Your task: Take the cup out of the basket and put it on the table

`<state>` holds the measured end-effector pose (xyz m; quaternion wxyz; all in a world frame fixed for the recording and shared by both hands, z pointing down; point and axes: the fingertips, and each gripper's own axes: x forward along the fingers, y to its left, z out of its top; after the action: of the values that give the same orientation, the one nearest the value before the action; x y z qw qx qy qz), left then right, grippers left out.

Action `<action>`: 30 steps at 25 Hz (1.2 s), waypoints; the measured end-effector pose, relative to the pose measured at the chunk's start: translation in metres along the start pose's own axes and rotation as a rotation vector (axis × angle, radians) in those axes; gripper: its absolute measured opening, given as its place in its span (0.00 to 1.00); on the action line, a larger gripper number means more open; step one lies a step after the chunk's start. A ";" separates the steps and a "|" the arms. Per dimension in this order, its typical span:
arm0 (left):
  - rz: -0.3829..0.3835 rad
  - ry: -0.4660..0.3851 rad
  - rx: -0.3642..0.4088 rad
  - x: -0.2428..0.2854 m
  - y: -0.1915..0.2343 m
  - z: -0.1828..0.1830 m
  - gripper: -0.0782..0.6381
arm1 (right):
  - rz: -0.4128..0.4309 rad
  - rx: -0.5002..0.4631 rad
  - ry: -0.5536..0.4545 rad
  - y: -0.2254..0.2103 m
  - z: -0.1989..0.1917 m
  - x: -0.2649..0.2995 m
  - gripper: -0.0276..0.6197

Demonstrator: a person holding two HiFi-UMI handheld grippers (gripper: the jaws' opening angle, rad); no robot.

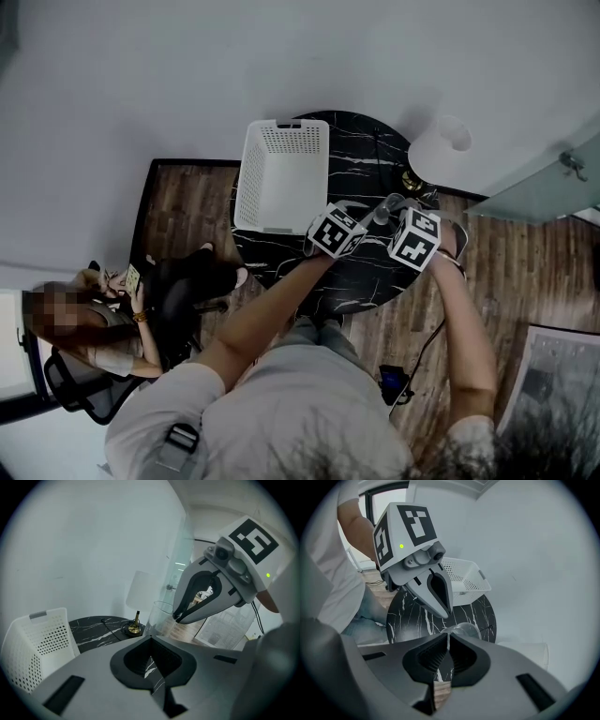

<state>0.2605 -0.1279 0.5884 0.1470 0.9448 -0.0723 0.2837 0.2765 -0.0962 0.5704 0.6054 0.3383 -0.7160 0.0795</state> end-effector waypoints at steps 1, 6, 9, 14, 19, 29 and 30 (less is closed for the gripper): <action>-0.002 0.006 -0.006 0.002 0.000 -0.003 0.12 | 0.005 0.001 0.001 0.001 -0.001 0.004 0.07; -0.008 0.038 -0.036 0.015 0.004 -0.021 0.12 | 0.034 0.014 -0.010 0.008 -0.007 0.028 0.07; -0.013 0.057 -0.051 0.023 0.005 -0.030 0.12 | 0.050 0.016 -0.010 0.012 -0.011 0.042 0.07; -0.025 0.077 -0.076 0.035 0.006 -0.044 0.12 | 0.078 0.022 0.002 0.020 -0.018 0.064 0.07; -0.037 0.096 -0.106 0.053 0.008 -0.055 0.12 | 0.089 0.018 0.014 0.022 -0.027 0.082 0.07; -0.064 0.134 -0.178 0.087 0.011 -0.085 0.12 | 0.098 0.007 0.048 0.023 -0.046 0.116 0.07; -0.064 0.137 -0.182 0.090 0.011 -0.087 0.12 | 0.105 0.009 0.048 0.025 -0.047 0.119 0.07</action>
<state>0.2873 -0.1157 0.7102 0.2459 0.9078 -0.0574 0.3349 0.2962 -0.0990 0.6995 0.6160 0.3008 -0.7176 0.1226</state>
